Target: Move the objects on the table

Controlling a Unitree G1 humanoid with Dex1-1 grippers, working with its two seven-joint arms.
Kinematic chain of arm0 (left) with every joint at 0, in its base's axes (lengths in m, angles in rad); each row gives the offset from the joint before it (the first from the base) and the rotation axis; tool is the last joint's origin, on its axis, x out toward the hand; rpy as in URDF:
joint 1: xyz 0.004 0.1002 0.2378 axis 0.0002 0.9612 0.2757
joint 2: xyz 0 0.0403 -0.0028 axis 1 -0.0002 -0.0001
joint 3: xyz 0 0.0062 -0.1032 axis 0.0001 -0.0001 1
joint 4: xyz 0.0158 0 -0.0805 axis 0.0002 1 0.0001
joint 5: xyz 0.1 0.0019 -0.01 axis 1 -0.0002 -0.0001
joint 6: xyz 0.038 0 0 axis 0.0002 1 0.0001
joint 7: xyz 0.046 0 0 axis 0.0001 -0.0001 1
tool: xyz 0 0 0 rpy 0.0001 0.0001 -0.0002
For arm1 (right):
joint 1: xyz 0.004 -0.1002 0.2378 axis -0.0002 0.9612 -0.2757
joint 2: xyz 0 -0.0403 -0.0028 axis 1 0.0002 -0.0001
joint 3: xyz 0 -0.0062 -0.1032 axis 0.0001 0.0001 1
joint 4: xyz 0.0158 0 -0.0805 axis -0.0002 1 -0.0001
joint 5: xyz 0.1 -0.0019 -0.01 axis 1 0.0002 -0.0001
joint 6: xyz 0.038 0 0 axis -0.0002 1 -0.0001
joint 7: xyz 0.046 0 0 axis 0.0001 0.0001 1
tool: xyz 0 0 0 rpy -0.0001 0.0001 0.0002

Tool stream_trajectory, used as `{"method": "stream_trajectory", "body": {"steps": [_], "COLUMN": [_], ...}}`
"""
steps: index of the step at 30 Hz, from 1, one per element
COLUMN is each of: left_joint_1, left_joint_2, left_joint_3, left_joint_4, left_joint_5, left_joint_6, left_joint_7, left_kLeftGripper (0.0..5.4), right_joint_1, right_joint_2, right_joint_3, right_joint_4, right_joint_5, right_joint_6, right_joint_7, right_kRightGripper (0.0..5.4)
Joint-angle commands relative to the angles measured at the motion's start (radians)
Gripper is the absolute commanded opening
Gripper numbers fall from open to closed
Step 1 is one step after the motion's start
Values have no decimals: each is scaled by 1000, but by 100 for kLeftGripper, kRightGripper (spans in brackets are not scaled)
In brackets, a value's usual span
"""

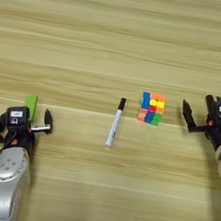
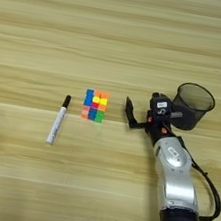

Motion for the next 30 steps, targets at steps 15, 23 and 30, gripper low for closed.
{"method": "stream_trajectory", "body": {"steps": [15, 23, 30], "left_joint_1": [15, 18, 19], "left_joint_2": [7, 8, 10], "left_joint_3": [14, 5, 1], "left_joint_4": [52, 47, 47], "left_joint_5": [-10, -6, -6], "left_joint_6": [28, 24, 22], "left_joint_7": [-7, -15, -16], "left_kLeftGripper": [391, 329, 267], "right_joint_1": [-17, -16, -16], "right_joint_2": [2, 2, 2], "right_joint_3": [3, 3, 2], "right_joint_4": [-11, -12, -13], "right_joint_5": [-2, -2, -1], "right_joint_6": [5, 6, 6], "right_joint_7": [-3, -3, -3], "right_kRightGripper": [540, 540, 540]}}
